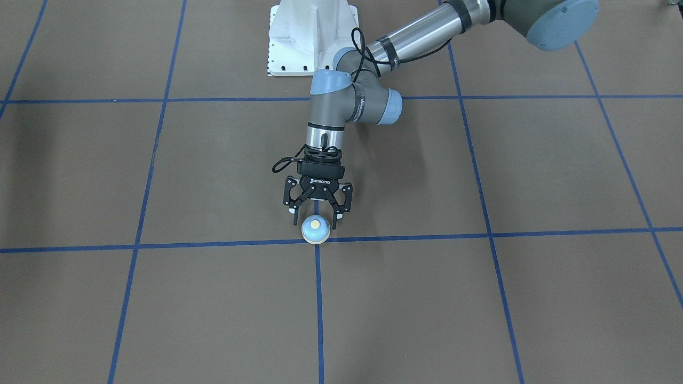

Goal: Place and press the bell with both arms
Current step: 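Lower the bell onto the central grid crossing and open the left gripper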

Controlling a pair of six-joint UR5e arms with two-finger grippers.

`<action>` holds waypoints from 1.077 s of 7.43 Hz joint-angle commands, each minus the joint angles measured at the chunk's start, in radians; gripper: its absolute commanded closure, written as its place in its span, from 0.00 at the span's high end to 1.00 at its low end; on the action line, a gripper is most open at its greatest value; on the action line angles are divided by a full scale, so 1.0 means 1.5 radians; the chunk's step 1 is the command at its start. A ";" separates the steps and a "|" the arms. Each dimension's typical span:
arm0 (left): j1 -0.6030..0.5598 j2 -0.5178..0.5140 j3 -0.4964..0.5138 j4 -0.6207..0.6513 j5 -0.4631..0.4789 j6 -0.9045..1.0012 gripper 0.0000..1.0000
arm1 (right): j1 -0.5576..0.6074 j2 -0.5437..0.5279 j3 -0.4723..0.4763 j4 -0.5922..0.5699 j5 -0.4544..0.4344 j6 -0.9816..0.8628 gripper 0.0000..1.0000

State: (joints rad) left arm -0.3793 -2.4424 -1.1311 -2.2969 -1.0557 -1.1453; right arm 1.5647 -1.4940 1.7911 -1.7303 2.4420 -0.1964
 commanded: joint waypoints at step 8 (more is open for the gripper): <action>-0.183 -0.016 -0.079 0.101 -0.290 0.096 0.99 | -0.184 0.186 0.000 0.000 -0.016 0.404 0.57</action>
State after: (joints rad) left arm -0.6033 -2.4682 -1.2392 -2.1940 -1.3960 -1.0071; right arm 1.3687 -1.2843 1.7897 -1.7303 2.4291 0.2417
